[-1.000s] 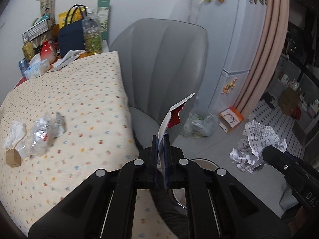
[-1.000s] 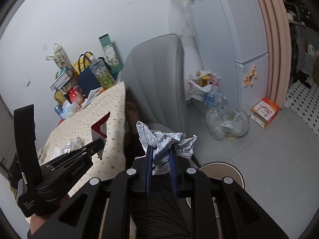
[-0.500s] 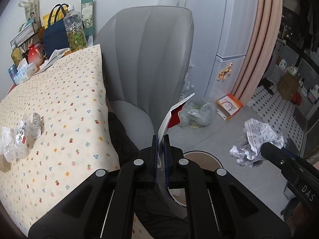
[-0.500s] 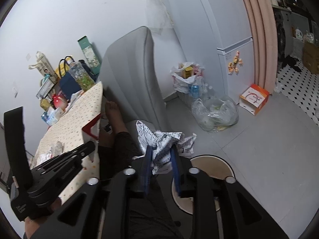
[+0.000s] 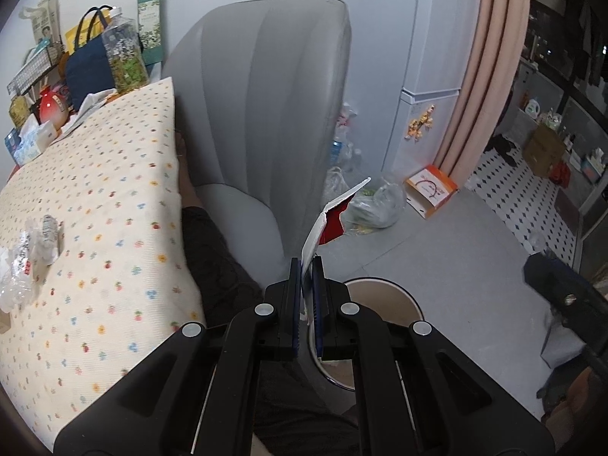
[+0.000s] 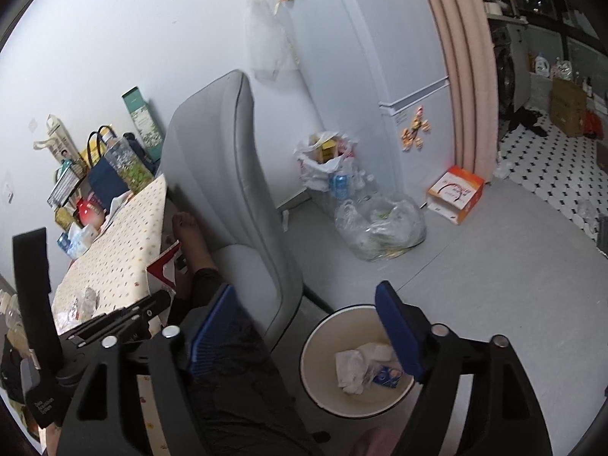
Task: Collect trash
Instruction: 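Open the right tool to drop the paper while the left tool drops the wrapper into the bin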
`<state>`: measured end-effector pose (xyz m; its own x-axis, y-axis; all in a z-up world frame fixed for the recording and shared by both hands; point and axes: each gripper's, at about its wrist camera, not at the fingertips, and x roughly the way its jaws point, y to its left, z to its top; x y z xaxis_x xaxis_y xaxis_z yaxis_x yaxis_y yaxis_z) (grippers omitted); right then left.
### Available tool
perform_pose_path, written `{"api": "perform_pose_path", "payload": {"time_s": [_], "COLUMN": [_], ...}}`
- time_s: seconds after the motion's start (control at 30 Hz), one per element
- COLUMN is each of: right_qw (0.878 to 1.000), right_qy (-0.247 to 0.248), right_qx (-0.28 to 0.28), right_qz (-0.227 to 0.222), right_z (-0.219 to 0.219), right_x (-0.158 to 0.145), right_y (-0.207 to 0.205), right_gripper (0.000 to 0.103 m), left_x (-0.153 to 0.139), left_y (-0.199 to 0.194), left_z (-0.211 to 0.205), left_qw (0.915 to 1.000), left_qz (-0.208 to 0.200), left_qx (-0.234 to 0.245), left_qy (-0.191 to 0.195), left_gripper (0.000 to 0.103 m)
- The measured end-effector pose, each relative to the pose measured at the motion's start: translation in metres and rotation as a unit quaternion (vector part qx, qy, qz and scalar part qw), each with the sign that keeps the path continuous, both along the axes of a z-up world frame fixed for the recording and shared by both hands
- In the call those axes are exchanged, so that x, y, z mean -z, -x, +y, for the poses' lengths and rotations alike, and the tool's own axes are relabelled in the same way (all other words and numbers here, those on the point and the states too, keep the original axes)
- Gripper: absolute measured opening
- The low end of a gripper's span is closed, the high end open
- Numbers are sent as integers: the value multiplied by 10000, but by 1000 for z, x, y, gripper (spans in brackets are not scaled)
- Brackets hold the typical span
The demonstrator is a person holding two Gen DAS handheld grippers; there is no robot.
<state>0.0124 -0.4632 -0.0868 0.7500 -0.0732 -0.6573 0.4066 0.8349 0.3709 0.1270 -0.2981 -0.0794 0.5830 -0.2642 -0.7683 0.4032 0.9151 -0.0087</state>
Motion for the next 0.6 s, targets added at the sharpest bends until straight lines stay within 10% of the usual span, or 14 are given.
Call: {"api": "perform_pose_path", "payload": {"time_s": [0.27, 0.4, 0.6], "right_qw": [9991, 9989, 9990], "right_qy": [168, 173, 202], "right_qx": [378, 443, 408], "right_qz": [3, 29, 22], "right_z": [-27, -32, -26], "right_x": [-8, -6, -8], "right_y": [20, 23, 19], "right_gripper": [83, 83, 84], "left_x": [11, 11, -3], "left_y": [9, 11, 10], "left_z": [-37, -40, -23], "left_qw": [9980, 9971, 9985], "left_qz": [258, 278, 94], "left_qx": [570, 691, 477], "left_qy": [45, 142, 231], "left_gripper": [7, 68, 86]}}
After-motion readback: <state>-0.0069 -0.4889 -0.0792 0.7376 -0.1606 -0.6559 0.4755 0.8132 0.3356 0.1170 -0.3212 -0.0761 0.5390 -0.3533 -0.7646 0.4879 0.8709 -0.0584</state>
